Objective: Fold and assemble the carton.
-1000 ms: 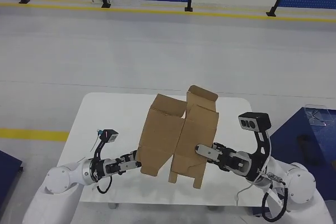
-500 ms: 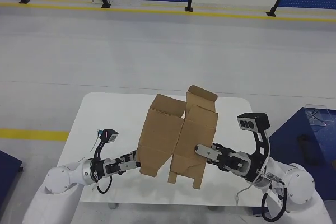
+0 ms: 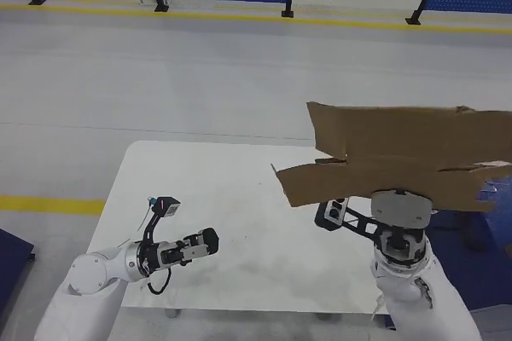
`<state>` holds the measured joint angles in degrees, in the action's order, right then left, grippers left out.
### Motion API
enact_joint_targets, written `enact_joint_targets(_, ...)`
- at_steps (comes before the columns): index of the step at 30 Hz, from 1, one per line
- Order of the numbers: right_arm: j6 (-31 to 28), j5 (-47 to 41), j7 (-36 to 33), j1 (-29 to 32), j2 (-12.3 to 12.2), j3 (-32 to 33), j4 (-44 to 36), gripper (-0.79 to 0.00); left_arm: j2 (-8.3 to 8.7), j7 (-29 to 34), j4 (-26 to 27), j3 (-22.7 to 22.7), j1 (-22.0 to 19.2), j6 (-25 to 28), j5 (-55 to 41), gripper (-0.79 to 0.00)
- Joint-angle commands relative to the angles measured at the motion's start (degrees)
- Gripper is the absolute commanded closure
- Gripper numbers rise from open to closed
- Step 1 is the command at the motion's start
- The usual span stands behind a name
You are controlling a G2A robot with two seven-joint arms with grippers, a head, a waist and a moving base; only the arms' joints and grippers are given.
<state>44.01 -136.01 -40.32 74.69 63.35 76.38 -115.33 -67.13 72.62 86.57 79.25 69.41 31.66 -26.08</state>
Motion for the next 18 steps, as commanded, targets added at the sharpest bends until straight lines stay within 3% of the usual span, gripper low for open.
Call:
enact_joint_targets(1, 1.8, -18.0, 6.9, -0.5, -0.2, -1.6, 0.9, 0.0, 0.0, 0.0, 0.0, 0.0, 0.0, 0.0, 0.0, -0.785)
enact_joint_targets(3, 1.1, -24.1, 11.7, -1.5, -0.3, -1.5, 1.9, 0.0, 0.0, 0.0, 0.0, 0.0, 0.0, 0.0, 0.0, -0.785)
enact_joint_targets(5, 0.0, -24.2, 14.8, -2.4, -0.4, 0.0, 3.0, 0.0, 0.0, 0.0, 0.0, 0.0, 0.0, 0.0, 0.0, -0.785)
enact_joint_targets(10, -2.7, -6.6, 11.1, -3.4, -0.1, 4.7, 4.4, 0.0, 0.0, 0.0, 0.0, 0.0, 0.0, 0.0, 0.0, -0.785)
enact_joint_targets(12, -4.6, 5.8, 7.6, -4.5, 0.0, 7.1, 4.8, 0.0, 0.0, 0.0, 0.0, 0.0, 0.0, 0.0, 0.0, -0.785)
enact_joint_targets(14, -8.7, 24.4, 2.3, -5.0, -0.1, 9.2, 4.8, 0.0, 0.0, 0.0, 0.0, 0.0, 0.0, 0.0, 0.0, -0.785)
enact_joint_targets(16, -14.1, 43.0, -3.9, -4.9, -0.4, 9.6, 5.1, 0.0, 0.0, 0.0, 0.0, 0.0, 0.0, 0.0, 0.0, -0.785)
enact_joint_targets(18, -18.2, 55.8, -9.0, -4.3, -0.7, 8.8, 6.6, 0.0, 0.0, 0.0, 0.0, 0.0, 0.0, 0.0, 0.0, -0.785)
